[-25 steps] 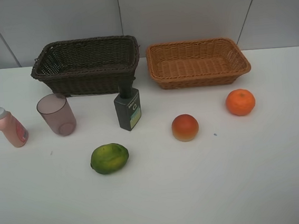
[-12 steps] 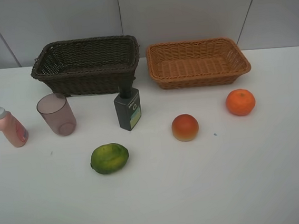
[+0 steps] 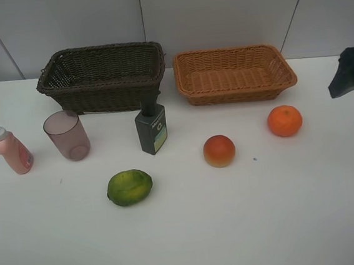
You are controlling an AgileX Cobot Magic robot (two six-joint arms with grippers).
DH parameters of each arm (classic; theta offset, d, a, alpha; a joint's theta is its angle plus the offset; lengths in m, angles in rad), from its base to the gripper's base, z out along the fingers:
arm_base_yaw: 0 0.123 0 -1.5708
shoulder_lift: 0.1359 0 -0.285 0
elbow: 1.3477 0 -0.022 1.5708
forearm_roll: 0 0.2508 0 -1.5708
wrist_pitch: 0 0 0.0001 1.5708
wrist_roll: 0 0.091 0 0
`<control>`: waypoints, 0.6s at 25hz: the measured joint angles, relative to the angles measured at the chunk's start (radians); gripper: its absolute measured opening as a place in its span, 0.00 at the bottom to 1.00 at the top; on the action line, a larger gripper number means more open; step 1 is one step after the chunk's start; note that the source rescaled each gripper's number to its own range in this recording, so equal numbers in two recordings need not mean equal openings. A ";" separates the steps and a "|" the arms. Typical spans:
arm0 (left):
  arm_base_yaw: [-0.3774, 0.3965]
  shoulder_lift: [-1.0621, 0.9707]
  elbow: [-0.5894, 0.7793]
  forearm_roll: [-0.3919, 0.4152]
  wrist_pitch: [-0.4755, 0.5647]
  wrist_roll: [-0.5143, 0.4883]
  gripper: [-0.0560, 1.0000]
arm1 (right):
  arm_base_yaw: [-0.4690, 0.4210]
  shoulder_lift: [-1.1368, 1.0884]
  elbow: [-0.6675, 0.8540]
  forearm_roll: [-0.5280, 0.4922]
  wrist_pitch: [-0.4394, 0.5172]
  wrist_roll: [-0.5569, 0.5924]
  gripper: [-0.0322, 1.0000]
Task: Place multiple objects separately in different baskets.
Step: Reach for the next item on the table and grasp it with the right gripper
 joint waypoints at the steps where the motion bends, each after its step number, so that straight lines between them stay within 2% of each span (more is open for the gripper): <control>1: 0.000 0.000 0.000 0.000 0.000 0.000 0.99 | 0.000 0.032 -0.001 0.009 -0.017 0.000 0.83; 4: 0.000 0.000 0.000 0.000 0.000 0.000 0.99 | 0.000 0.112 -0.002 0.020 -0.063 0.001 0.84; 10: 0.000 0.000 0.000 0.000 0.000 0.000 0.99 | 0.000 0.248 -0.002 0.021 -0.168 0.025 0.97; 15: 0.000 0.000 0.000 0.000 0.000 0.000 0.99 | 0.037 0.341 -0.018 0.022 -0.257 0.026 1.00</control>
